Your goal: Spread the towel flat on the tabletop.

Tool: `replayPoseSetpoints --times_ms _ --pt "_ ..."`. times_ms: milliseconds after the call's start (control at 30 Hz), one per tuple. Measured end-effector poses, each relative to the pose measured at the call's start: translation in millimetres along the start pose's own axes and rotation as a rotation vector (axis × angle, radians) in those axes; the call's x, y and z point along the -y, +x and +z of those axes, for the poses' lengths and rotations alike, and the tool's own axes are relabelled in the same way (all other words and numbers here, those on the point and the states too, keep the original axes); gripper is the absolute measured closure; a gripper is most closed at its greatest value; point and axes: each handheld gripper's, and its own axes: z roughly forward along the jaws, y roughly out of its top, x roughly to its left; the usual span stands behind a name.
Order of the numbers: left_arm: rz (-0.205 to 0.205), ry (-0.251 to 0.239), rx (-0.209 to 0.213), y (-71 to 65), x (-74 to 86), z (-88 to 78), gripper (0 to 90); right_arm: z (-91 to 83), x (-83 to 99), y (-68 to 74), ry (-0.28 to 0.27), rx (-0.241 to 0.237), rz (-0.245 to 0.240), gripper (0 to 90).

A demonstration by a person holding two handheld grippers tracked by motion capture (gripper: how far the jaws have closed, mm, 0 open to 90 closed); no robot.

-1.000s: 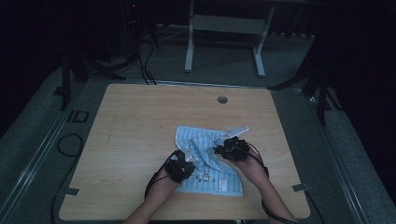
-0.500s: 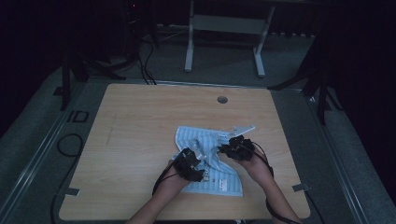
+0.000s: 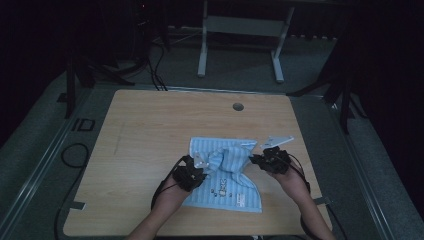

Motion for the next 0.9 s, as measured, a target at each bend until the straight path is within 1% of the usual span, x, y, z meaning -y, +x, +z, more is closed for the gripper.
replayPoseSetpoints --times_ms 33,67,133,167,200,233,267,333,367,433,467,533,600,633,667,700,767,833,900 --pt "-0.006 -0.012 0.001 2.1 0.4 -9.4 85.9 -2.8 1.9 -2.2 -0.003 0.004 0.003 85.6" --pt "-0.009 -0.009 0.018 4.3 0.2 -16.4 85.8 -7.3 4.9 -6.0 -0.005 0.010 0.012 85.6" --pt "-0.018 -0.022 0.034 7.8 0.4 -27.7 85.8 -15.5 8.7 -11.7 -0.015 0.023 0.026 85.6" --pt "-0.027 -0.022 0.076 11.2 0.4 -34.5 85.8 -18.4 9.7 -13.9 -0.018 0.025 0.028 85.6" --pt "-0.034 -0.027 0.088 12.8 0.7 -38.3 85.8 -23.4 10.9 -16.8 -0.022 0.031 0.035 85.5" --pt "-0.034 -0.027 0.088 12.8 0.7 -38.3 85.8 -23.4 10.9 -16.8 -0.022 0.031 0.035 85.5" --pt "-0.022 -0.023 0.085 15.9 -0.5 -46.2 85.8 -30.0 11.8 -22.3 -0.037 0.025 0.049 85.5" --pt "-0.016 -0.025 0.058 19.2 -3.4 -49.3 85.8 -31.9 10.6 -24.6 -0.047 0.014 0.051 85.4" --pt "-0.016 -0.019 0.049 22.9 -6.6 -47.9 85.7 -31.4 9.5 -24.7 -0.043 0.012 0.053 85.4" --pt "-0.023 -0.003 -0.003 32.0 -12.1 -40.6 85.6 -25.3 4.6 -23.5 -0.019 0.025 0.043 85.4" --pt "-0.022 0.013 -0.019 36.2 -13.9 -36.3 85.6 -21.3 2.4 -23.1 -0.012 0.029 0.042 85.4" --pt "-0.048 0.048 -0.057 49.2 -16.6 -20.8 85.5 -12.6 -1.3 -22.7 0.000 0.026 0.048 85.4" --pt "-0.070 0.085 -0.057 59.5 -16.8 -7.8 85.5 -2.3 -3.2 -22.9 0.020 0.033 0.057 85.4" --pt "-0.093 0.105 -0.056 65.9 -15.9 1.5 85.4 2.0 -3.4 -23.0 0.027 0.032 0.062 85.4" --pt "-0.096 0.124 -0.059 68.8 -15.3 6.8 85.4 9.4 -3.4 -23.7 0.041 0.030 0.070 85.5" --pt "-0.107 0.143 -0.067 73.0 -13.9 15.0 85.3 13.6 -3.1 -24.0 0.051 0.029 0.072 85.4" --pt "-0.130 0.175 -0.062 78.3 -11.7 26.6 85.2 27.0 -1.4 -25.5 0.081 0.026 0.087 85.4" --pt "-0.138 0.192 -0.063 80.7 -10.1 35.0 85.2 37.0 0.7 -25.9 0.104 0.028 0.097 85.4" --pt "-0.150 0.195 -0.062 82.3 -10.2 40.1 85.1 47.6 4.0 -27.1 0.132 0.035 0.101 85.5"
